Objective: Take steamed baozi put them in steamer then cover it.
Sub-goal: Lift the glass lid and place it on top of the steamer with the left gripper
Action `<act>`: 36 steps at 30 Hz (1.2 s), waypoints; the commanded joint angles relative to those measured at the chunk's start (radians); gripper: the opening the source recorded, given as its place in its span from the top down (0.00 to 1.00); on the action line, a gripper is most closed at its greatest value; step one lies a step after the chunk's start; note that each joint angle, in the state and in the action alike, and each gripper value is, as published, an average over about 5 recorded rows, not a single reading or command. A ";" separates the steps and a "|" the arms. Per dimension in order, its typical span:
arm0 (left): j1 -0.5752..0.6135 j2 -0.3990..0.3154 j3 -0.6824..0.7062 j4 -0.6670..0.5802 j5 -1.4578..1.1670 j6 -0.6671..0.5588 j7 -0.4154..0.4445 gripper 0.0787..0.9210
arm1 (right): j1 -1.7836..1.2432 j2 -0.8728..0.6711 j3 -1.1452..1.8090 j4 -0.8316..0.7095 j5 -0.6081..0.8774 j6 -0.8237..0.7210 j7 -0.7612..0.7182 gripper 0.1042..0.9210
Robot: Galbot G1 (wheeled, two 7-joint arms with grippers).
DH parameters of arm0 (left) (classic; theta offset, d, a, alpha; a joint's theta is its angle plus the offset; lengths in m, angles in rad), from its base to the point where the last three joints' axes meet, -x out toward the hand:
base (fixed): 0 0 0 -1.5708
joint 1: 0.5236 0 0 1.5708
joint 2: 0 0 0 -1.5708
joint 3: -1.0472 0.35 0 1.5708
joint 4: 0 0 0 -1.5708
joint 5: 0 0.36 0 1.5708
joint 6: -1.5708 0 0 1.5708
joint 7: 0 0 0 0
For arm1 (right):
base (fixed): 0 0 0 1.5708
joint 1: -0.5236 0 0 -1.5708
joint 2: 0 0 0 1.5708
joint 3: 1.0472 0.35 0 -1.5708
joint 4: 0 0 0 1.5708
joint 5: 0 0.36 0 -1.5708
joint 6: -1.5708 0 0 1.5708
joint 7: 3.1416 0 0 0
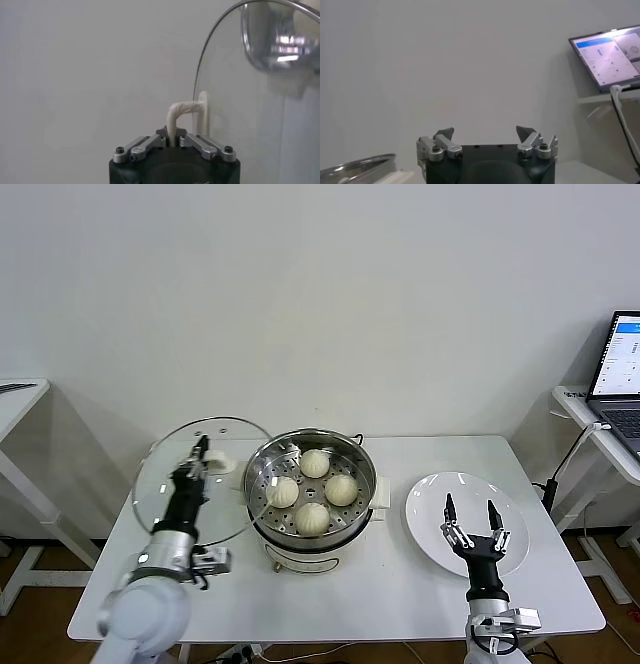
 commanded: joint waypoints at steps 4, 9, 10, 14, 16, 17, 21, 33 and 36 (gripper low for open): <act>-0.294 -0.116 0.407 0.176 0.174 0.163 0.095 0.87 | -0.010 0.015 0.022 -0.002 -0.011 0.002 0.000 0.12; -0.344 -0.172 0.441 0.249 0.193 0.178 0.099 0.87 | -0.010 0.021 0.025 -0.008 -0.017 0.002 0.001 0.12; -0.351 -0.182 0.444 0.263 0.197 0.181 0.101 0.87 | -0.010 0.021 0.026 -0.010 -0.018 0.002 0.001 0.12; -0.368 -0.216 0.446 0.300 0.213 0.193 0.109 0.87 | -0.008 0.022 0.026 -0.016 -0.024 0.001 0.003 0.12; -0.369 -0.230 0.446 0.311 0.221 0.195 0.109 0.87 | -0.006 0.022 0.026 -0.019 -0.027 0.000 0.004 0.12; -0.368 -0.236 0.446 0.316 0.222 0.196 0.108 0.87 | -0.005 0.023 0.025 -0.021 -0.027 0.000 0.004 0.12; -0.366 -0.259 0.446 0.338 0.224 0.192 0.103 0.87 | 0.001 0.024 0.022 -0.024 -0.031 -0.002 0.005 0.12; -0.343 -0.275 0.425 0.361 0.219 0.187 0.088 0.87 | 0.006 0.021 0.020 -0.036 -0.031 0.001 0.003 0.12; -0.335 -0.275 0.423 0.361 0.218 0.187 0.085 0.87 | 0.009 0.022 0.017 -0.038 -0.032 0.000 0.003 0.12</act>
